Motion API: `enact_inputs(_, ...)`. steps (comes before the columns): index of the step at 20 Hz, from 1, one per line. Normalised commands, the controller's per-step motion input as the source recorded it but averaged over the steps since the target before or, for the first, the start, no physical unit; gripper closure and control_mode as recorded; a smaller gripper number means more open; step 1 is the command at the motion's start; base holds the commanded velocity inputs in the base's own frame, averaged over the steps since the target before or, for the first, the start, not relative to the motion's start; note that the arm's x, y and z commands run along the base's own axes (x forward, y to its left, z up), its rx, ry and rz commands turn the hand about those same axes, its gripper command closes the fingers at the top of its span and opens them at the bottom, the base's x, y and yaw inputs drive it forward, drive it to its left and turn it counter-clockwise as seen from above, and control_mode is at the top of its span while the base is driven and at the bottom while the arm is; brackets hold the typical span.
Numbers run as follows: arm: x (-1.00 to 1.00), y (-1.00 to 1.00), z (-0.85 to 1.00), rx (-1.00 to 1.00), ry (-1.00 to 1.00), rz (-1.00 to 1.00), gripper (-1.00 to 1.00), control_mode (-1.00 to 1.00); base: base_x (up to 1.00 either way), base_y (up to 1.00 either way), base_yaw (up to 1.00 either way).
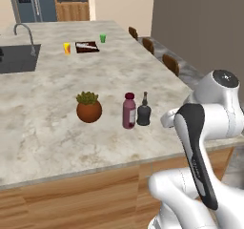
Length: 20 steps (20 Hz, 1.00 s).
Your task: Place the drinks on the dining counter in a tight cluster.
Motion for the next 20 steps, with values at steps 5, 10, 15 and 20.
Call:
enact_inputs(5,0.00,0.00,0.00,0.00,0.00,0.00,-1.00,1.00,-0.52,0.68,0.46)
enact_inputs(10,0.00,0.00,0.00,0.00,0.00,0.00,-1.00,1.00,-0.06,0.95,0.74)
enact_inputs(15,0.00,0.00,0.00,0.00,0.00,0.00,-1.00,1.00,0.00,0.93,0.84)
enact_inputs(20,0.00,0.00,0.00,0.00,0.00,0.00,-1.00,1.00,0.00,0.89,0.84)
